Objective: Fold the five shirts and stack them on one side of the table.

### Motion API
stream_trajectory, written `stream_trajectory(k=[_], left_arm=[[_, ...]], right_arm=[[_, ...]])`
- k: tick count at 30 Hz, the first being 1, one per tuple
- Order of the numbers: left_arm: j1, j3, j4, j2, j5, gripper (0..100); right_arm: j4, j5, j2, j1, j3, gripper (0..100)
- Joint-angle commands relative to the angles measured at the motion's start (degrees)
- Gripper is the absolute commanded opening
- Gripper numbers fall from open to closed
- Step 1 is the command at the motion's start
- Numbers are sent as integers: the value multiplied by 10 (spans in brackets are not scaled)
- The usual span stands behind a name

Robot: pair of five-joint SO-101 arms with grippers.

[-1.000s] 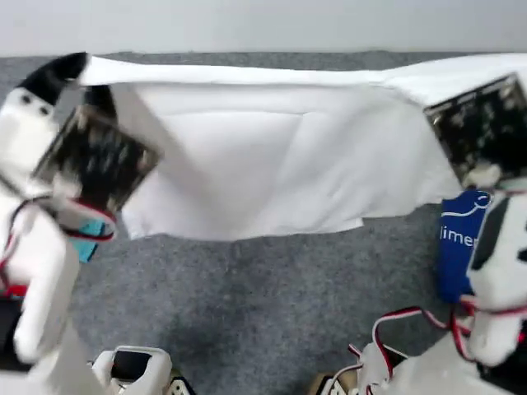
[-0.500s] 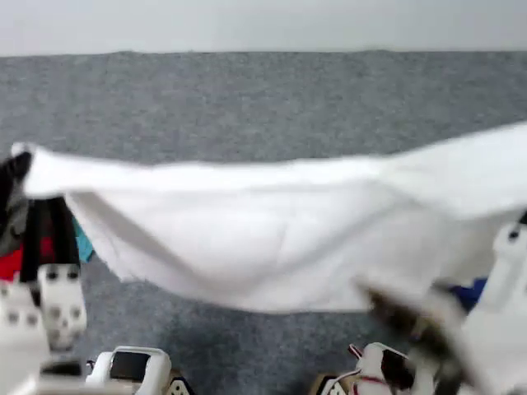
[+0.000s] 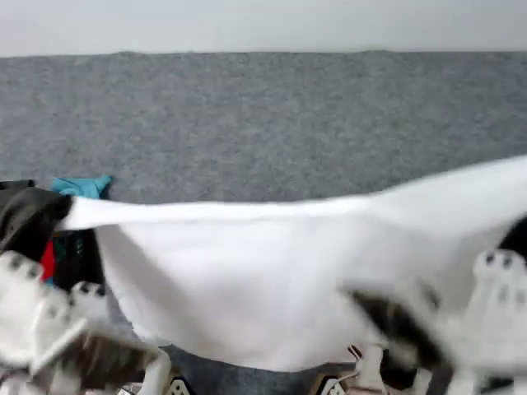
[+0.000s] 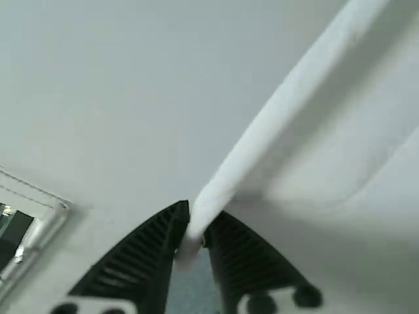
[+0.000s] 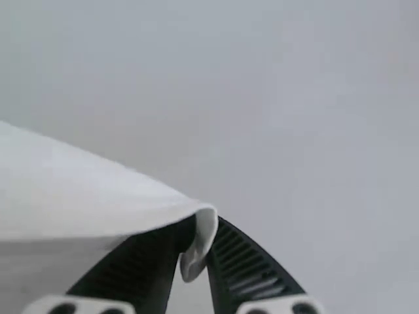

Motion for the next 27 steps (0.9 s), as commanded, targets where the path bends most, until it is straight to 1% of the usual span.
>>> stream_trajectory(k=[1, 3, 6, 8, 10, 13, 15, 20, 22, 25, 27], left_arm=[[-1, 143, -64, 0, -3, 15], [-1, 222, -120, -1, -4, 15], [-1, 338, -229, 4, -4, 15], [-1, 408, -299, 4, -4, 15], [-1, 470, -365, 4, -24, 15], [-1, 558, -469, 4, -77, 15], [-2, 601, -523, 4, -106, 15], [-4, 647, -592, 5, -166, 15], [-19, 647, -617, 18, -181, 15], [-55, 626, -671, 77, -187, 15], [-72, 592, -687, 135, -186, 15]], right_arm=[[3, 14, 29, 4, 106, 11], [3, 17, 38, -26, 163, 11], [-1, 16, 46, -77, 235, 11], [-34, 13, 50, -109, 287, 11], [-92, 13, 51, -123, 346, 11], [-203, 16, 51, -133, 442, 11], [-278, 25, 51, -135, 498, 11], [-450, 86, 52, -145, 611, 11], [-509, 98, 52, -148, 643, 11], [-572, 107, 62, -164, 665, 11], [-595, 108, 85, -167, 661, 11]])
